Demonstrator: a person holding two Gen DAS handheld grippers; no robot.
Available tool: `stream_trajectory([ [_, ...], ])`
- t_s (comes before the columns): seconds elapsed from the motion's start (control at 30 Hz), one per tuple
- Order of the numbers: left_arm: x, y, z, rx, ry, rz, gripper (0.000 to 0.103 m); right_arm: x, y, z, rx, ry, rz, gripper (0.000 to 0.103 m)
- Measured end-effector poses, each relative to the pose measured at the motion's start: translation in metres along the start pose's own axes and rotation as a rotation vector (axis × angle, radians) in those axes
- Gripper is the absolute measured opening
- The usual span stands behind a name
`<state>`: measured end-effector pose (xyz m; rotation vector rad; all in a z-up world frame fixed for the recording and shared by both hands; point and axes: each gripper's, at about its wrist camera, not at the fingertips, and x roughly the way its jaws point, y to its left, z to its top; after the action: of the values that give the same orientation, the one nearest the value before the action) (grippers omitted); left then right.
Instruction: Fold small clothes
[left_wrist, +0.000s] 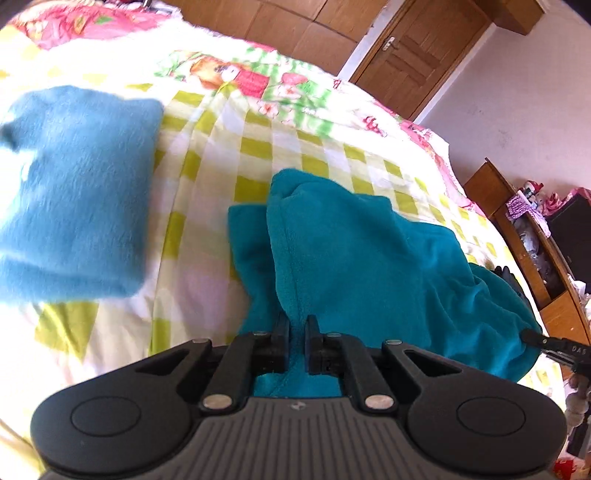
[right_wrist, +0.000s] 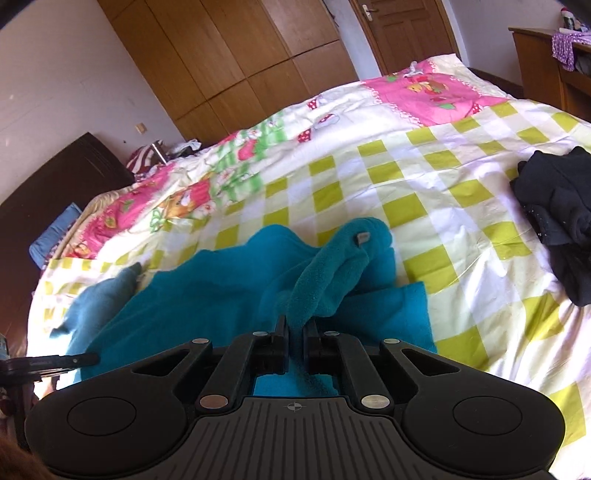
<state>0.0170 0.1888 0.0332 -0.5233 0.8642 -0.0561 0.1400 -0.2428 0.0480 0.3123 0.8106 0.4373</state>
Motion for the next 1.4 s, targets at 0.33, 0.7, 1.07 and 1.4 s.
stream_trajectory([
  [0.33,0.048,0.014,-0.027,0.015,0.13,0.144,0.029,0.059,-0.04,-0.043,0.041,0.125,-0.189,0.013],
  [0.7,0.068,0.019,-0.004,-0.062,0.1,0.106,0.051,0.071,-0.042,-0.015,0.048,0.031,-0.113,0.035],
  [1.07,0.025,0.025,-0.026,-0.094,0.045,0.105,0.021,0.063,-0.03,-0.007,0.008,-0.007,-0.119,0.008],
  [1.4,0.002,0.014,-0.029,0.044,-0.011,0.294,0.043,0.074,-0.028,-0.012,-0.045,0.033,-0.175,0.018],
])
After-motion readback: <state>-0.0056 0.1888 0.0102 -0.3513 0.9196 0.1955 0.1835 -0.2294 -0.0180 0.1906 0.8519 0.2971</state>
